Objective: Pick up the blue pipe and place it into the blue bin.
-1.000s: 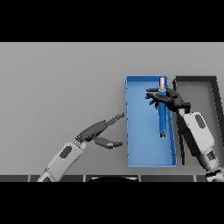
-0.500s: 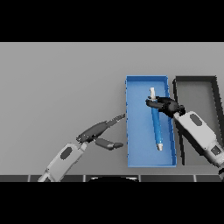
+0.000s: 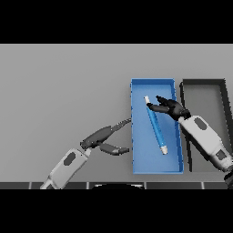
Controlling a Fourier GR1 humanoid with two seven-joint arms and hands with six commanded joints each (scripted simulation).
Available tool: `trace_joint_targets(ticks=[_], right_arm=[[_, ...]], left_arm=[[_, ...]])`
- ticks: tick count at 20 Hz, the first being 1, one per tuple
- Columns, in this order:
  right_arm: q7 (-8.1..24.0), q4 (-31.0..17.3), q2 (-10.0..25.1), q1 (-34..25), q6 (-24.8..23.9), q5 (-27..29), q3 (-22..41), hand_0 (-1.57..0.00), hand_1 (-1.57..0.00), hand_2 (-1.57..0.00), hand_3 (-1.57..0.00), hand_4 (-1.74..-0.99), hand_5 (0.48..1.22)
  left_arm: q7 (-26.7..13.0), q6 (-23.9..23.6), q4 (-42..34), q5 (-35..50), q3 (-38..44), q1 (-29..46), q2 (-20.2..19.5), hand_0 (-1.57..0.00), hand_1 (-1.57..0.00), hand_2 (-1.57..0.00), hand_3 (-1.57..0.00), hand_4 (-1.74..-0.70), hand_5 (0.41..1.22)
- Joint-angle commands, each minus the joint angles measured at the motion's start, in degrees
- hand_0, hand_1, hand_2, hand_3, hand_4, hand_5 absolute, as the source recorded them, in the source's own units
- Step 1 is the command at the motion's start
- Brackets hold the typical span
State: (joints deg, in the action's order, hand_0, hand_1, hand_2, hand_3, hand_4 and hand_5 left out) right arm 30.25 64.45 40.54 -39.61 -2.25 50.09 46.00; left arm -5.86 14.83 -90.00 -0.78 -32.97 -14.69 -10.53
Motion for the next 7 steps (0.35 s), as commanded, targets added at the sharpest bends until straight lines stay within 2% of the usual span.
trace_joint_targets(ticks=[1, 4, 7], right_arm=[[0.7, 0.6, 0.8, 0.2, -0.3, 0.1, -0.1, -0.01, -0.01, -0.01, -0.01, -1.127, 0.68], [-0.1, -0.2, 0.5, 0.0, 0.7, -0.5, 0.2, -0.01, -0.01, -0.01, -0.01, -1.129, 0.673], [-1.0, -1.3, 0.1, 0.3, 2.0, -0.1, 0.1, -0.01, -0.01, -0.01, -0.01, -1.129, 0.677]], left_arm=[[0.3, 0.0, -0.4, 0.1, 0.1, 0.1, -0.2, 0.0, 0.0, 0.0, 0.0, -0.92, 0.465], [-0.8, -0.1, 0.1, 0.3, 0.0, -0.5, 0.6, 0.0, 0.0, 0.0, 0.0, -0.92, 0.467], [0.6, -0.1, 0.4, -0.3, -0.3, 0.4, 0.3, 0.0, 0.0, 0.0, 0.0, -0.92, 0.468]])
